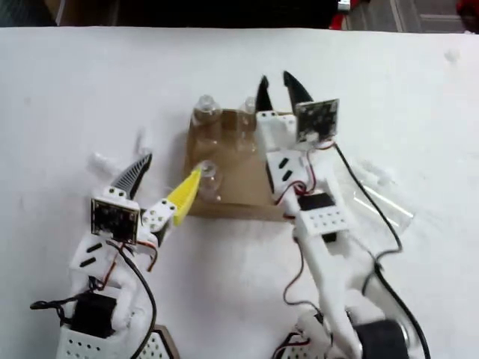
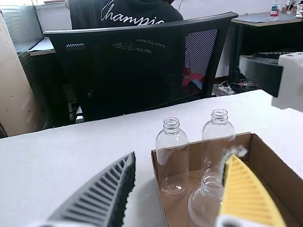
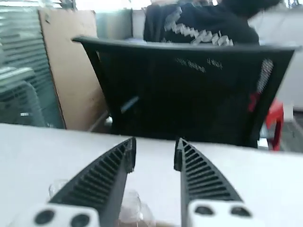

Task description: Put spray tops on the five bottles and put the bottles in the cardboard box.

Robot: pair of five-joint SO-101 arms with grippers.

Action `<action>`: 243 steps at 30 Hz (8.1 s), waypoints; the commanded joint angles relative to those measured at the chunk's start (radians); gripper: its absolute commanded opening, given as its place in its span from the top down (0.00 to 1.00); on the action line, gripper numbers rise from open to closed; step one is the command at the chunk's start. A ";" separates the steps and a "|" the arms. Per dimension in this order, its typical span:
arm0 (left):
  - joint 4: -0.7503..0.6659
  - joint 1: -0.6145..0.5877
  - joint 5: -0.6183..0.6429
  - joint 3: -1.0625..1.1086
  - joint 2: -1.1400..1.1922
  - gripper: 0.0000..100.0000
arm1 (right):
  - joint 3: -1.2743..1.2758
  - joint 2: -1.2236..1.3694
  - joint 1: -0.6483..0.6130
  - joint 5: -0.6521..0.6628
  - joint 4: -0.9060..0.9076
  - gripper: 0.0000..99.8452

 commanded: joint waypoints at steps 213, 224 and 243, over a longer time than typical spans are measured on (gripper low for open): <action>-0.023 0.001 -0.015 -0.009 -0.015 0.72 | -1.169 0.839 0.449 1.132 1.850 0.81; -0.023 0.001 -0.015 -0.009 -0.015 0.72 | -1.169 0.918 0.453 1.126 1.779 0.83; -0.023 0.001 -0.015 -0.009 -0.015 0.72 | -1.169 0.558 0.409 0.951 1.779 0.98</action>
